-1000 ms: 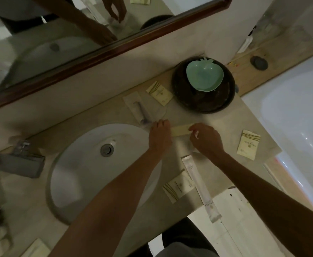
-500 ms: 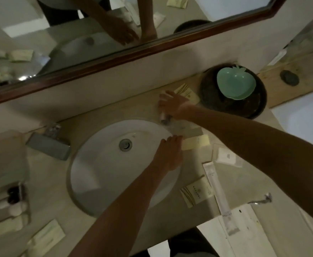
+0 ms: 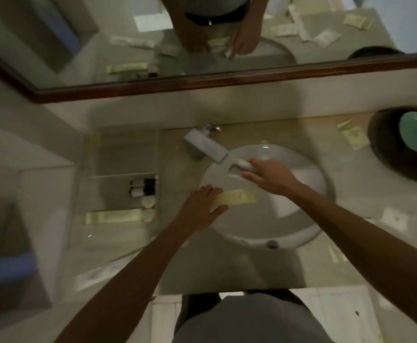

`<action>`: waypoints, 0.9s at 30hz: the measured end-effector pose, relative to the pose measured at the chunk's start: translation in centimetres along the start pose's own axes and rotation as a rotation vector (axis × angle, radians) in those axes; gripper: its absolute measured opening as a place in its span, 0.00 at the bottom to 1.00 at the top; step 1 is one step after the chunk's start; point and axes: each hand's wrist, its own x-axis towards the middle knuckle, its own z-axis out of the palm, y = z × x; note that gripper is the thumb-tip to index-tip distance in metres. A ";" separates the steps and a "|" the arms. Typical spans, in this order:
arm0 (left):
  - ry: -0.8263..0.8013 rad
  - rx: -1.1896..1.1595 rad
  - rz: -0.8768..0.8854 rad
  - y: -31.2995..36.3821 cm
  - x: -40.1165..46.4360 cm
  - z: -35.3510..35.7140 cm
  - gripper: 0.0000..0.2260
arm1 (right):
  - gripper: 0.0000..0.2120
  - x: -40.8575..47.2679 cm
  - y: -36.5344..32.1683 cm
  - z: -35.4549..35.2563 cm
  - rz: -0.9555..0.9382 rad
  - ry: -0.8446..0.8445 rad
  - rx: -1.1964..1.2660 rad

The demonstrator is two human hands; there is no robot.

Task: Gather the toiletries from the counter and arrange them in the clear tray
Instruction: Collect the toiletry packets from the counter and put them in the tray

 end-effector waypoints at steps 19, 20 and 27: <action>-0.003 0.149 -0.200 -27.3 -16.3 -8.9 0.18 | 0.21 6.4 -25.2 10.8 -0.010 -0.075 0.235; -0.025 0.153 -0.211 -27.5 -16.2 -8.5 0.17 | 0.21 6.7 -25.3 10.9 -0.006 -0.085 0.226; 0.108 0.031 -0.424 -27.1 -16.0 -7.4 0.25 | 0.15 9.1 -27.0 11.6 -0.020 -0.136 0.201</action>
